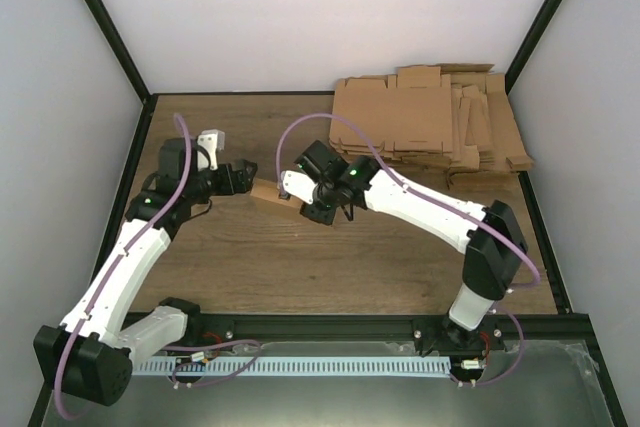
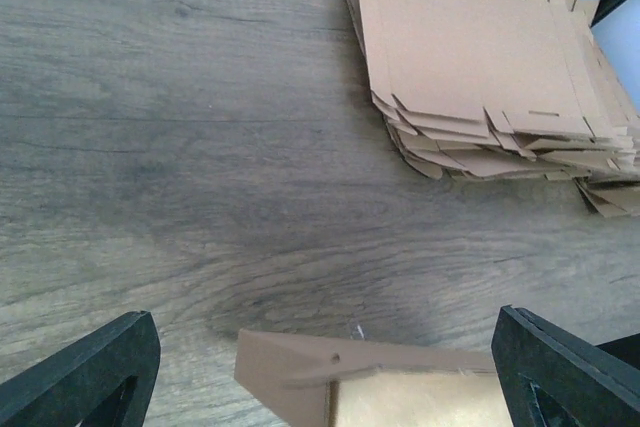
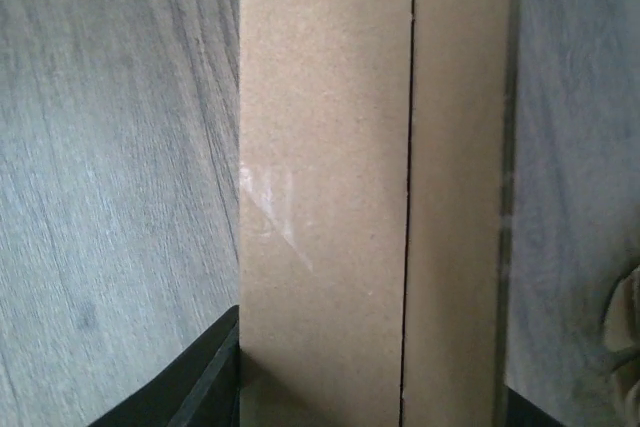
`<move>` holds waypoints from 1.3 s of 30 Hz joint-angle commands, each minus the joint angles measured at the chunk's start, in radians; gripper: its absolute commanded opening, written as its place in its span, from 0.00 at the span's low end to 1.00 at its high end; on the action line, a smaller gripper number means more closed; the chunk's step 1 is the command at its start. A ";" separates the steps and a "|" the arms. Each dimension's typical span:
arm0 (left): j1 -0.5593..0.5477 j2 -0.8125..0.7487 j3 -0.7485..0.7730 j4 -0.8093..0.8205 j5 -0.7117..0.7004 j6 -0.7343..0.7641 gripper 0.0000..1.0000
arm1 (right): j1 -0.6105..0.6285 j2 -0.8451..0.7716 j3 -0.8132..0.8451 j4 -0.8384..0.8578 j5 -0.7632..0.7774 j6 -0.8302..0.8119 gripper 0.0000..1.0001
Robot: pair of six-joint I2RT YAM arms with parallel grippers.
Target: Fold the paper box
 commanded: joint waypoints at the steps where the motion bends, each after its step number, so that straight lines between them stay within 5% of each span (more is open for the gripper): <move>1: 0.005 -0.017 0.014 -0.021 0.044 0.021 0.94 | -0.005 -0.101 -0.047 0.041 0.003 -0.204 0.39; 4: 0.005 -0.042 -0.002 -0.020 0.069 0.011 0.94 | -0.020 -0.133 -0.101 0.053 0.072 -0.246 0.39; 12: 0.005 -0.059 -0.005 -0.011 0.328 0.079 0.94 | -0.094 -0.183 -0.132 -0.038 -0.058 -0.329 0.39; 19: 0.002 -0.108 -0.139 0.095 0.401 0.051 0.91 | -0.118 -0.171 -0.139 -0.050 -0.128 -0.369 0.39; 30: -0.010 -0.205 -0.211 0.116 0.342 0.186 0.89 | -0.151 -0.064 -0.117 -0.062 -0.165 -0.375 0.35; 37: -0.030 -0.083 -0.046 -0.032 0.246 0.428 0.86 | -0.156 -0.047 -0.103 -0.077 -0.163 -0.386 0.35; 39: -0.038 -0.047 -0.016 -0.067 0.256 0.507 0.94 | -0.157 -0.043 -0.098 -0.085 -0.164 -0.385 0.36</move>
